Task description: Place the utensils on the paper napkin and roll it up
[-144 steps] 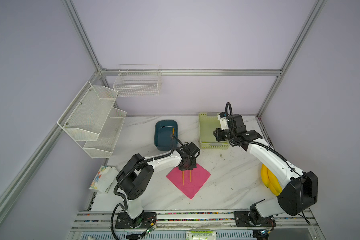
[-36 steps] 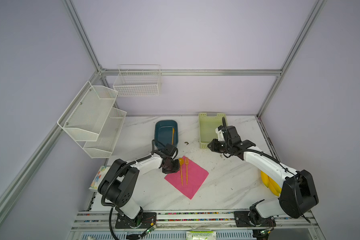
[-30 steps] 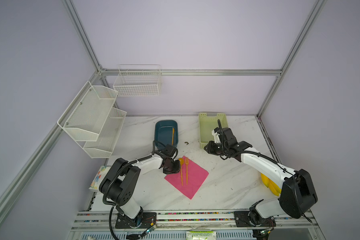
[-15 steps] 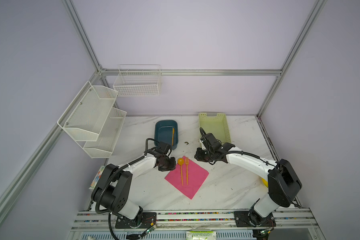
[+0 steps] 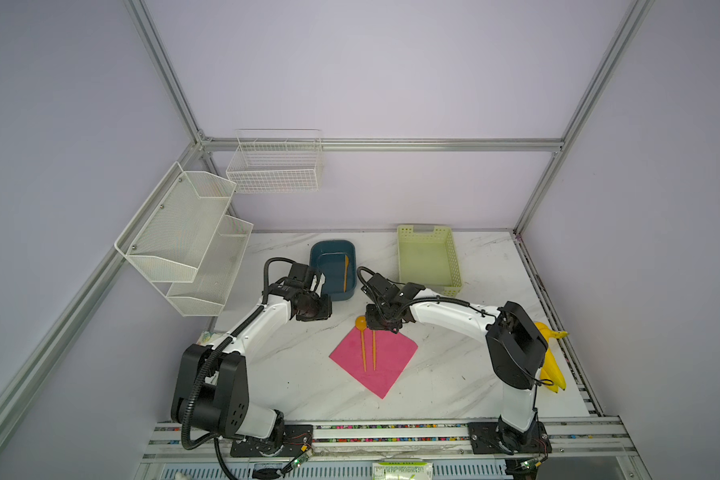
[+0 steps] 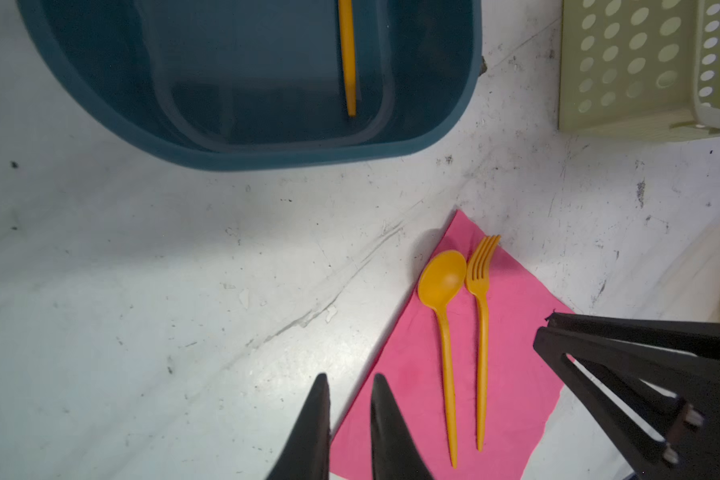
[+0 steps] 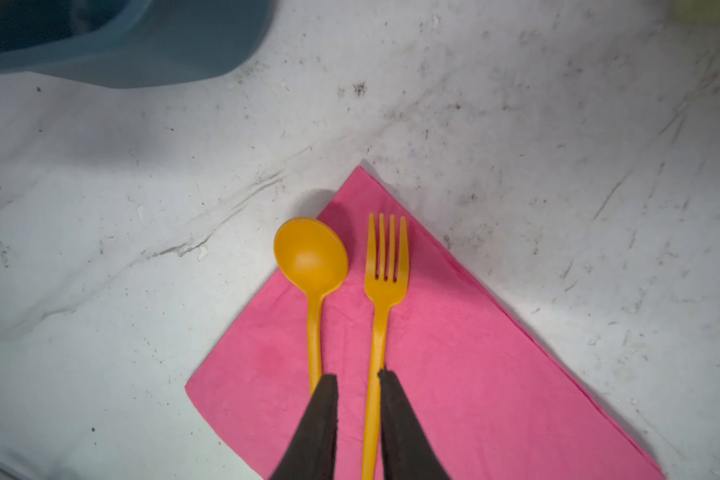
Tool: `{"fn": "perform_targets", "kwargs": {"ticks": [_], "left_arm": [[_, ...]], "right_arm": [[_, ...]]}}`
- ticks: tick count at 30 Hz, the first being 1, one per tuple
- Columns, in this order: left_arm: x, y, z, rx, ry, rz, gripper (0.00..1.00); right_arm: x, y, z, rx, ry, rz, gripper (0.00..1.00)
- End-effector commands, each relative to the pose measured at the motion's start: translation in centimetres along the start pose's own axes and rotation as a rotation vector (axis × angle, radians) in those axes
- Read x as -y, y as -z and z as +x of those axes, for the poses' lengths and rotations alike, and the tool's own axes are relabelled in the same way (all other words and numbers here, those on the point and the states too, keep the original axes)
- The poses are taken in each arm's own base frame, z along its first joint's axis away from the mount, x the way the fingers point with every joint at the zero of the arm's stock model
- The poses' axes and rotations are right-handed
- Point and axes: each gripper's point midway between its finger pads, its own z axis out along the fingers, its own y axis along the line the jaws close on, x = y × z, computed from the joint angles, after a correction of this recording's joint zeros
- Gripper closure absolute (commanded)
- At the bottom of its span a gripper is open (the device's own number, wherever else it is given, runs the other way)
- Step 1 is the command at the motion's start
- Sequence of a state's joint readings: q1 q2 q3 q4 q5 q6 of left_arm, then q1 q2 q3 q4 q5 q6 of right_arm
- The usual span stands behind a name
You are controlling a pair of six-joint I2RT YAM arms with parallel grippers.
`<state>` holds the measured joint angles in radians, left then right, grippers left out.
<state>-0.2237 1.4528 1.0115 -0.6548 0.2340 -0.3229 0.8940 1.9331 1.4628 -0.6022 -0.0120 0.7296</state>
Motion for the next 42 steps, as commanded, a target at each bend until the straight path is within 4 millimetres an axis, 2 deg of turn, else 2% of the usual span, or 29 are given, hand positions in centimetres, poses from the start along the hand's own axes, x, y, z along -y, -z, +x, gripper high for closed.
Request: {"fn": "perform_targets", "kwargs": {"ticks": [1,2,4,11,31,42], "left_arm": [[0.1,3.1,-2.6,0.087,-0.056,-0.008,0.79],[0.0,3.7,-2.7,0.103,-0.057,-0.009,0.79],[-0.6,3.8,-2.5,0.107,-0.047,-0.023,0.79],[-0.7,4.1,-2.5,0.114,-0.047,-0.025,0.78],[-0.7,3.9,-2.2,0.103,-0.042,-0.019,0.78],[-0.6,3.7,-2.1,0.096,-0.041,-0.011,0.78]], "right_arm": [[1.0,-0.4,1.0,-0.021,-0.020,0.088,0.77],[1.0,-0.6,1.0,-0.021,-0.022,0.096,0.77],[1.1,-0.9,1.1,-0.020,-0.029,0.109,0.78],[0.8,-2.0,1.7,-0.043,-0.060,0.099,0.79],[0.5,-3.5,2.1,-0.060,-0.058,0.097,0.82],[1.0,-4.2,2.7,-0.078,-0.054,0.115,0.84]]}}
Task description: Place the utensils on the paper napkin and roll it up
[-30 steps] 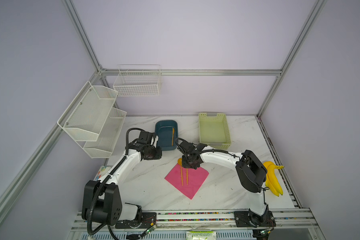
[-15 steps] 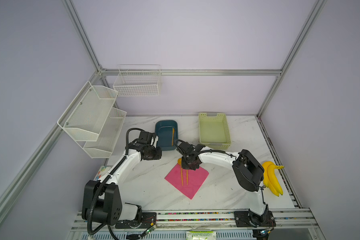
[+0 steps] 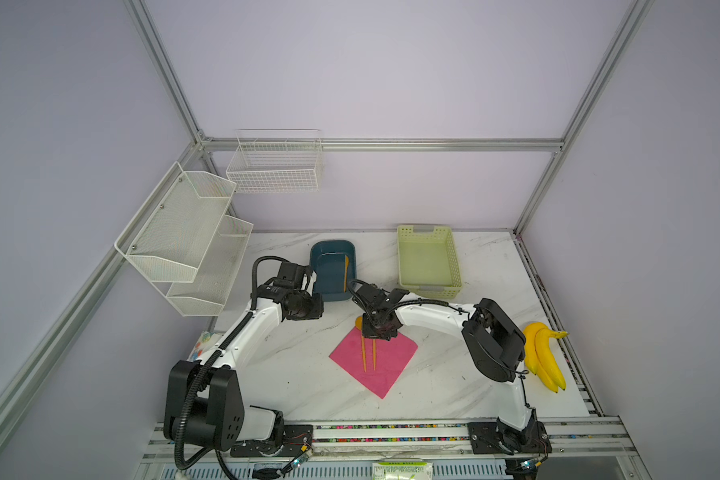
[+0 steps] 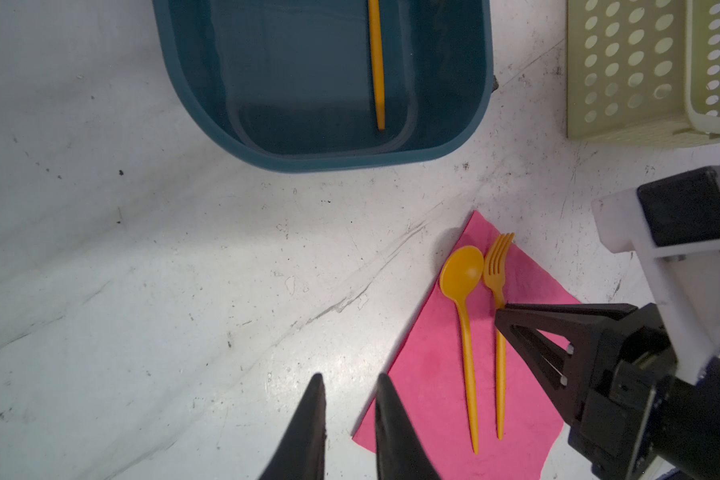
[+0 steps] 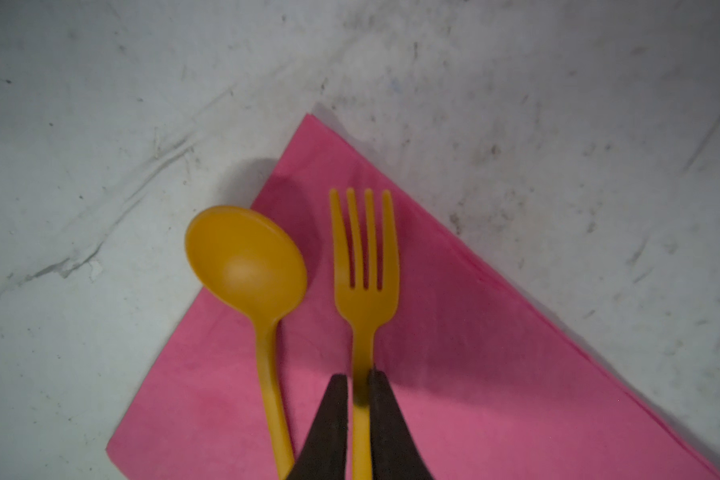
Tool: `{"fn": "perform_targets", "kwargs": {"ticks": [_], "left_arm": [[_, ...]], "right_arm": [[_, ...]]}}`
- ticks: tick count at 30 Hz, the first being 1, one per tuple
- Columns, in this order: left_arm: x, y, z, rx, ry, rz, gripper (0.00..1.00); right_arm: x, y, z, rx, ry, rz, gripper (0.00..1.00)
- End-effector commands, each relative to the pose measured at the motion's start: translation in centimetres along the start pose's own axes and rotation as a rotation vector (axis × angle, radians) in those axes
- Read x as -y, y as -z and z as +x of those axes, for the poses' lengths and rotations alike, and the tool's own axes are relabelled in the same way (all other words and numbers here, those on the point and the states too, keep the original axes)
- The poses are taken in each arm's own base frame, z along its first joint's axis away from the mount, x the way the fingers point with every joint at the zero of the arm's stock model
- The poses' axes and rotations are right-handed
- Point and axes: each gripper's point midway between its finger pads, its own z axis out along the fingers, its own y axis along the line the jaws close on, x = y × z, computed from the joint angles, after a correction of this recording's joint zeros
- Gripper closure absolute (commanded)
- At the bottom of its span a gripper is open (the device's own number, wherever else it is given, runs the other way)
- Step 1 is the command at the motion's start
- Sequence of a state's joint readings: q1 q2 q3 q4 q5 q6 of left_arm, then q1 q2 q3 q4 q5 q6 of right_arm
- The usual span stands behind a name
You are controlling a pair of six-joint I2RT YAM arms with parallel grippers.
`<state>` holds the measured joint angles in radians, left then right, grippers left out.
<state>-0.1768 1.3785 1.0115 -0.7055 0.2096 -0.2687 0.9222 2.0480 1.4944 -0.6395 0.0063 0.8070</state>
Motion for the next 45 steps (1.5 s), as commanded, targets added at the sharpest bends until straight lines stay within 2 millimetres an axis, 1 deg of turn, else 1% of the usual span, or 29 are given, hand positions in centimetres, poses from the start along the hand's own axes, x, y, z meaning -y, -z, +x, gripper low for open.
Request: {"fn": "perform_targets", "kwargs": {"ticks": [1,10,18,26,35,40,45], "left_arm": [[0.77,1.20,-1.79,0.052,-0.021,0.025,0.78],[0.79,1.18,-1.75,0.051,-0.020,0.027,0.78],[0.75,1.17,-1.74,0.051,-0.021,0.025,0.78],[0.69,1.15,-1.66,0.049,-0.020,0.022,0.78],[0.81,1.25,-1.68,0.051,-0.023,0.028,0.78],[0.63,1.32,-1.68,0.056,-0.022,0.018,0.79],[0.69,1.25,-1.62,0.052,-0.022,0.022,0.79]], "right_arm": [[0.04,-0.58,0.32,-0.007,-0.009,0.017,0.84],[0.20,-0.74,0.50,-0.012,-0.008,0.021,0.85],[0.20,-0.87,0.54,-0.012,-0.008,0.019,0.84],[0.20,-0.84,0.54,-0.013,-0.009,0.019,0.86],[0.29,-1.10,0.65,-0.016,-0.008,0.020,0.86],[0.29,-1.08,0.65,-0.016,-0.008,0.020,0.87],[0.33,-1.31,0.78,-0.022,-0.008,0.023,0.85]]}}
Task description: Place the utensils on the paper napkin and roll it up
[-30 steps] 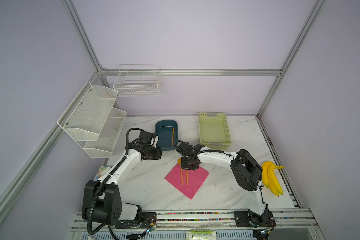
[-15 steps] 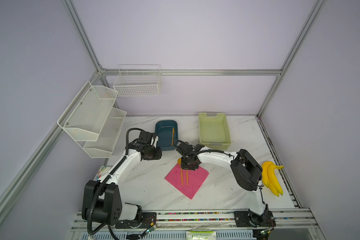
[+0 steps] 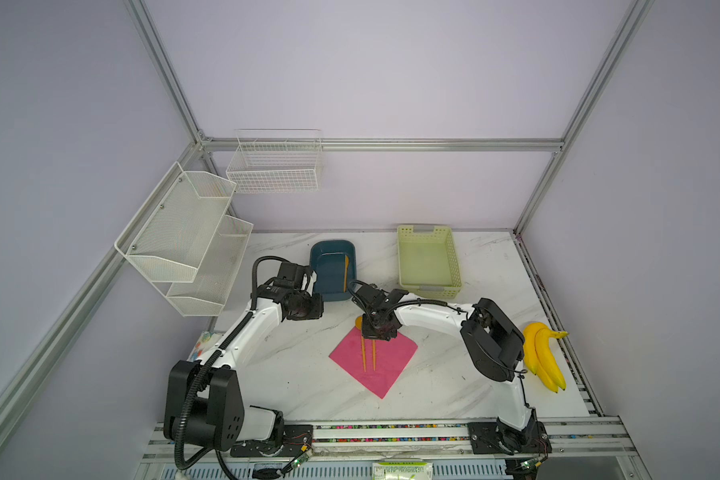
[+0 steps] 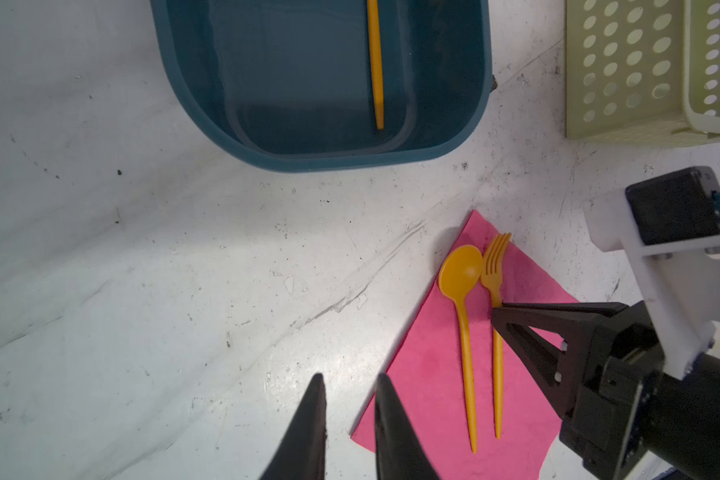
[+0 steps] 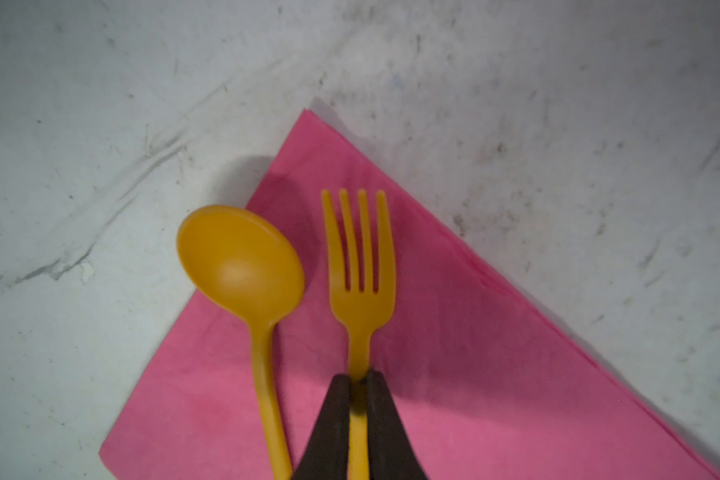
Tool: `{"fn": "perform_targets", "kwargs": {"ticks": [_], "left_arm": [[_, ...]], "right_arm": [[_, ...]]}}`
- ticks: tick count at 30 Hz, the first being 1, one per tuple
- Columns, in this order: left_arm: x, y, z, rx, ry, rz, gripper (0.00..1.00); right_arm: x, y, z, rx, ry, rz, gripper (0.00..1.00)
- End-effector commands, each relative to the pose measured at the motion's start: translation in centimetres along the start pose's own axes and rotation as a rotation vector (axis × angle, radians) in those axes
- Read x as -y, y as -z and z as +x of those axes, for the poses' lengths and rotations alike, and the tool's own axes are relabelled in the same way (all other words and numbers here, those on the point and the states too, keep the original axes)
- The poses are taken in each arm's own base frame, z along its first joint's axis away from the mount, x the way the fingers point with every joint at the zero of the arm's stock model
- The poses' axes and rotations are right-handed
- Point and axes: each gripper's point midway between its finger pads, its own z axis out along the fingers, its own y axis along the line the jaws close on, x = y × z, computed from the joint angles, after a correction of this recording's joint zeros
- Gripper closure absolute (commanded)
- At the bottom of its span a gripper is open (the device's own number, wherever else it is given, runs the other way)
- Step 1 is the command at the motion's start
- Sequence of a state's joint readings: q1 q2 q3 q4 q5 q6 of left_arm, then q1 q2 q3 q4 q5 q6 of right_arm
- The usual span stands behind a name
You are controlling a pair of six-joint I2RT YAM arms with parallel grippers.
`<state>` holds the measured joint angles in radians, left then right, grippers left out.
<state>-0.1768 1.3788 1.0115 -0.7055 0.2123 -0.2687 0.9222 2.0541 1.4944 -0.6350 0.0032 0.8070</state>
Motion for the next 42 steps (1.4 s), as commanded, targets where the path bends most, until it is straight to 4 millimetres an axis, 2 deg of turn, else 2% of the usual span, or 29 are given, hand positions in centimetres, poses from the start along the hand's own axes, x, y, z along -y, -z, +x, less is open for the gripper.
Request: {"fn": "perform_targets", "kwargs": {"ticks": [1,6,18,34,42], "left_arm": [[0.7,1.3,-1.7,0.053,-0.022,0.020,0.79],[0.7,1.3,-1.7,0.054,-0.021,0.019,0.79],[0.7,1.4,-1.7,0.058,-0.022,0.018,0.79],[0.7,1.4,-1.7,0.058,-0.022,0.022,0.79],[0.7,1.4,-1.6,0.055,-0.021,0.021,0.79]], "right_arm": [[0.3,-1.1,0.7,-0.018,-0.008,0.022,0.85],[0.4,-1.2,0.7,-0.021,-0.008,0.025,0.87],[-0.4,0.6,0.5,-0.006,-0.005,0.007,0.91],[-0.8,0.5,0.9,-0.020,0.019,0.009,0.91],[-0.6,-0.2,1.0,-0.023,0.012,0.019,0.84]]}}
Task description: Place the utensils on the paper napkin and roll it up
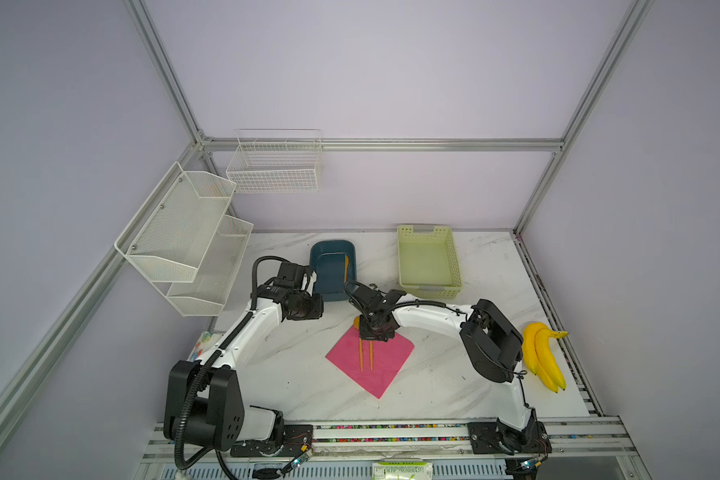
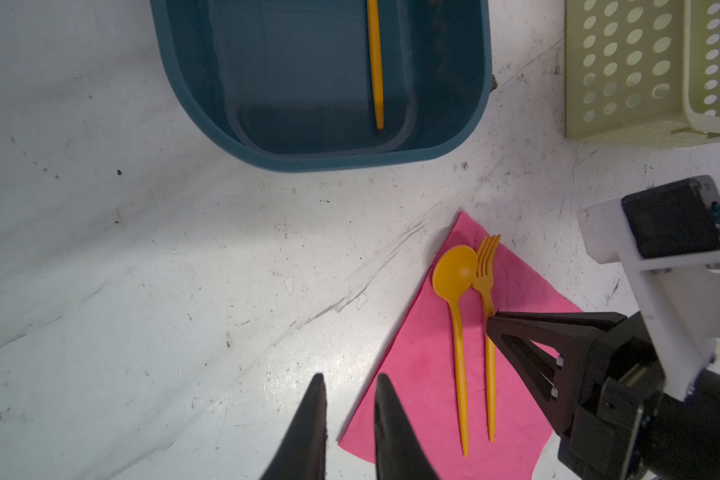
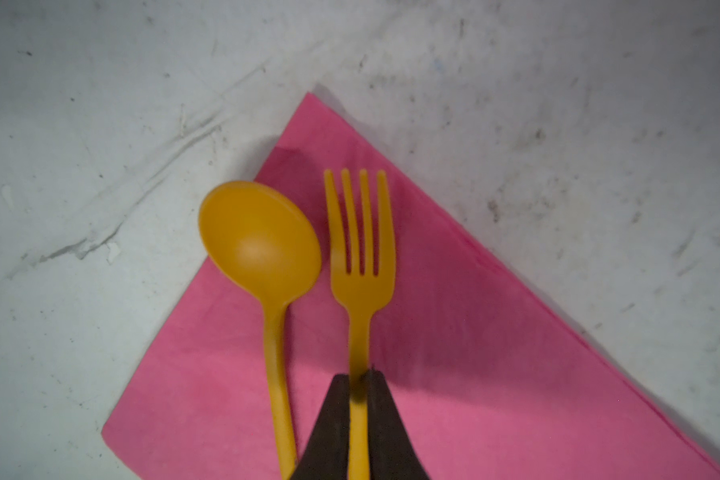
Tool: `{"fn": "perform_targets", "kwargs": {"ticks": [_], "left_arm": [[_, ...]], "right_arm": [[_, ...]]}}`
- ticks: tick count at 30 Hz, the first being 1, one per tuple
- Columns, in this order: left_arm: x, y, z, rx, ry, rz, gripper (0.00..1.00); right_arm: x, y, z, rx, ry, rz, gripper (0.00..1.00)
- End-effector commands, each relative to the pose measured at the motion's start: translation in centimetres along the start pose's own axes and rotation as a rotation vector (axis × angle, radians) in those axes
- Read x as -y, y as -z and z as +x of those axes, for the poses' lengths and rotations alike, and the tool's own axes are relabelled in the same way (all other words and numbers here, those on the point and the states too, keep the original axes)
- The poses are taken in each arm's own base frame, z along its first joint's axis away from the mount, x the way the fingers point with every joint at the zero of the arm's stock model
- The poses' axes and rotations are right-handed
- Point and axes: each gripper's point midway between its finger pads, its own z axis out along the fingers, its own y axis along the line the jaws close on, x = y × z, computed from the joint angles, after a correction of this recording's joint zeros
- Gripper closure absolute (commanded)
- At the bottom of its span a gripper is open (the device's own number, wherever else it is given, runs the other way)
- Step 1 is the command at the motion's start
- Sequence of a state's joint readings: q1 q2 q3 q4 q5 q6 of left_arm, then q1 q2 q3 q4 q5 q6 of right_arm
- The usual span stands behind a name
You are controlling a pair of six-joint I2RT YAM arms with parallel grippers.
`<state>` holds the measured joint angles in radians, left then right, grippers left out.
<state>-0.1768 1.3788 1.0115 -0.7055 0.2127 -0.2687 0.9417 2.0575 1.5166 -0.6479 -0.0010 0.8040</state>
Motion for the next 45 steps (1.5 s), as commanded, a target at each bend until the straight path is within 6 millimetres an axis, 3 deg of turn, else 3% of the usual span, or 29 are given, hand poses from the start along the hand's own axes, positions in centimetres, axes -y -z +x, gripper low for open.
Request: {"fn": "perform_targets", "kwargs": {"ticks": [1,10,23,45], "left_arm": [[0.7,1.4,-1.6,0.056,-0.021,0.021,0.79],[0.7,1.3,-1.6,0.055,-0.021,0.021,0.79],[0.8,1.4,-1.6,0.056,-0.022,0.024,0.79],[0.7,1.4,-1.6,0.055,-0.020,0.023,0.79]], "right_arm": [[0.4,-0.7,0.5,-0.020,-0.011,0.032,0.83],[0.6,-1.6,0.9,-0.034,-0.011,0.039,0.83],[0.2,0.0,0.2,-0.013,-0.016,0.032,0.87],[-0.6,-0.1,0.4,-0.027,-0.003,-0.001,0.87]]}}
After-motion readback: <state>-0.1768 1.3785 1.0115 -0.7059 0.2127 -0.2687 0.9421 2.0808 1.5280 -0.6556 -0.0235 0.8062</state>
